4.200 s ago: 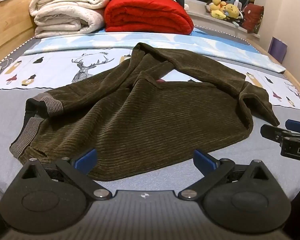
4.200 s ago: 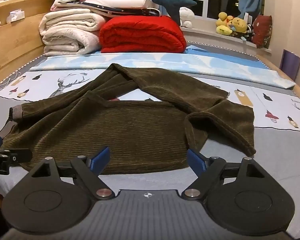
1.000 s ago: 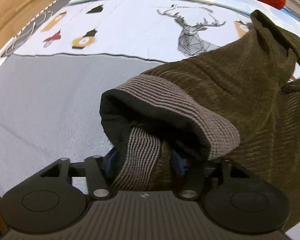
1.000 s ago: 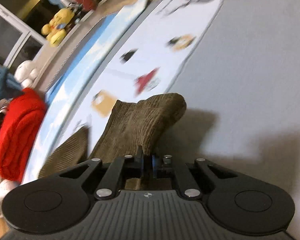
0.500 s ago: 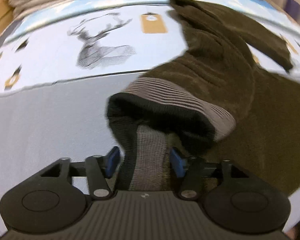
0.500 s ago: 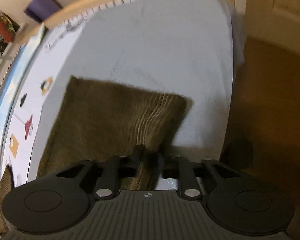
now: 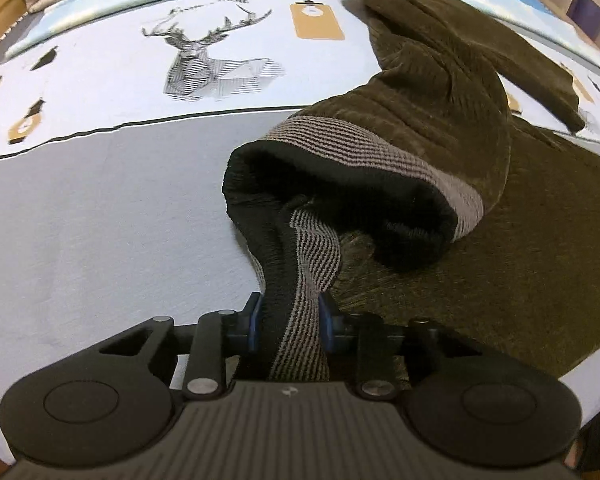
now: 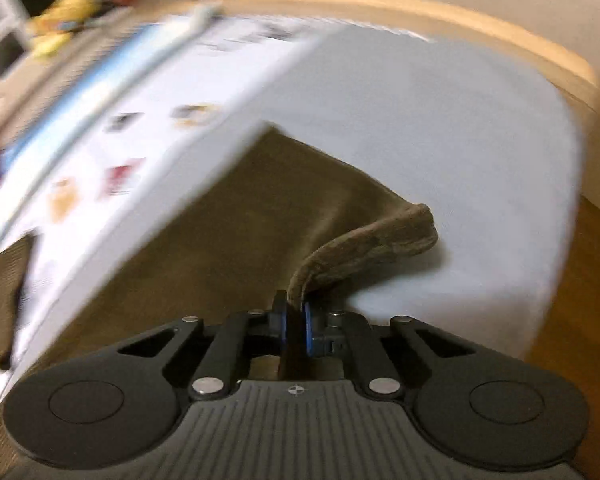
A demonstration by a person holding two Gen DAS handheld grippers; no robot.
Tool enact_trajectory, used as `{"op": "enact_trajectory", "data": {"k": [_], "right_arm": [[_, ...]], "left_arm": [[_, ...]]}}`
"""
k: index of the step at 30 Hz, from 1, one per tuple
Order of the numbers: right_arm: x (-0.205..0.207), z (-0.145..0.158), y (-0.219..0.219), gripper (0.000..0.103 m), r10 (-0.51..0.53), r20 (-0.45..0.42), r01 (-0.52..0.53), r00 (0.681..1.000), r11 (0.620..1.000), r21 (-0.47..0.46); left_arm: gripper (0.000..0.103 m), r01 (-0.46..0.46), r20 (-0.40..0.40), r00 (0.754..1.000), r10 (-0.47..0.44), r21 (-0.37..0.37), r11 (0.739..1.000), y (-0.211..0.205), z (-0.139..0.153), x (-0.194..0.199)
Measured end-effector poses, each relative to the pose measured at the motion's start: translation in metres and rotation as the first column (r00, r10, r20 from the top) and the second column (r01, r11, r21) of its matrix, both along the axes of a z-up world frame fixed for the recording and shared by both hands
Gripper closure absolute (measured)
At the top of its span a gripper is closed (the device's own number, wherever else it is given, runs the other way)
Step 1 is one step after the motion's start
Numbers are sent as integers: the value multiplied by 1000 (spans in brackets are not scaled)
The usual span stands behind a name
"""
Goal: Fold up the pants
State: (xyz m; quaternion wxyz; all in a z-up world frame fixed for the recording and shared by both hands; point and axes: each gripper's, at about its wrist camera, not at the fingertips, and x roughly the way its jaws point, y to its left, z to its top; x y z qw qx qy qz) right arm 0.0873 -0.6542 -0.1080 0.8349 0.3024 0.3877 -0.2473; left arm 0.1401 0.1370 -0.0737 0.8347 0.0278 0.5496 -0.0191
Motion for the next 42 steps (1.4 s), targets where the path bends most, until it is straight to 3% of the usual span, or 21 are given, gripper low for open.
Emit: {"op": "enact_trajectory", "data": {"k": [4, 8, 14, 17, 18, 20, 22, 23, 25, 27, 29, 30, 31, 32, 33, 35, 36, 37, 38, 40, 42], "right_arm": [[14, -2, 7, 95, 51, -16, -51, 999, 999, 19], [10, -2, -5, 96, 39, -23, -38, 999, 999, 36], [-7, -19, -9, 91, -115, -180, 130, 977, 988, 77], [-5, -10, -10, 81, -198, -200, 202, 959, 979, -4], [-4, -4, -9, 79, -220, -195, 215, 956, 975, -45], [-4, 9, -6, 72, -253, -160, 238, 954, 965, -110], [-3, 17, -1, 70, -273, -120, 255, 954, 955, -152], [-4, 22, 1, 69, -264, -98, 248, 960, 958, -147], [7, 30, 9, 68, -206, -57, 198, 977, 973, -117], [21, 36, 23, 68, -147, -32, 144, 989, 985, -93], [34, 43, 40, 68, -83, -2, 83, 997, 995, -61], [40, 46, 49, 68, -58, 9, 58, 998, 997, -49], [48, 48, 59, 68, -32, 18, 33, 999, 999, -41], [53, 52, 69, 68, -8, 25, 9, 1000, 999, -36], [57, 55, 79, 68, 17, 32, -16, 999, 999, -32], [69, 61, 95, 68, 68, 40, -67, 997, 998, -17], [75, 63, 104, 68, 93, 47, -93, 995, 996, -10], [81, 65, 113, 68, 120, 54, -120, 991, 993, -8], [86, 66, 122, 68, 146, 60, -145, 987, 989, -10], [98, 69, 140, 68, 202, 73, -201, 977, 979, -15], [109, 72, 157, 68, 259, 82, -259, 962, 966, -20]], "left_arm": [[71, -50, -36, 998, 52, 41, 998, 23, -3, -13], [71, -76, -53, 996, 77, 20, 997, 36, -2, -16], [59, -78, -72, 994, 78, -3, 997, 37, 5, -16], [50, -128, 30, 991, 129, -12, 992, 47, 33, -19], [42, -136, 84, 987, 139, -30, 990, 48, 46, -22], [41, -127, 172, 975, 140, -88, 988, 46, 67, -26], [39, -52, 222, 972, 75, -111, 992, 29, 78, -26], [37, 9, 242, 970, 13, -89, 996, 14, 80, -24], [23, 139, 259, 956, -139, 19, 990, -22, 77, -23], [22, 278, 227, 924, -308, 154, 948, -60, 63, -25], [23, 392, 161, 881, -444, 275, 878, -87, 44, -24], [30, 431, 126, 861, -492, 331, 839, -94, 33, -22], [64, 457, 83, 848, -523, 386, 801, -98, 24, -19], [70, 462, 44, 850, -526, 421, 781, -95, 18, -12], [77, 416, 53, 874, -483, 433, 800, -84, 21, -3], [78, 120, 207, 945, -253, 501, 857, -44, 45, 18], [77, -45, 303, 944, -130, 507, 861, -25, 61, 26], [78, -170, 369, 929, -33, 505, 846, -9, 73, 32], [76, -238, 400, 916, 32, 478, 846, 2, 79, 36], [68, -249, 395, 913, 99, 348, 904, 12, 83, 38], [68, -220, 382, 922, 70, 366, 904, 1, 80, 41]]}}
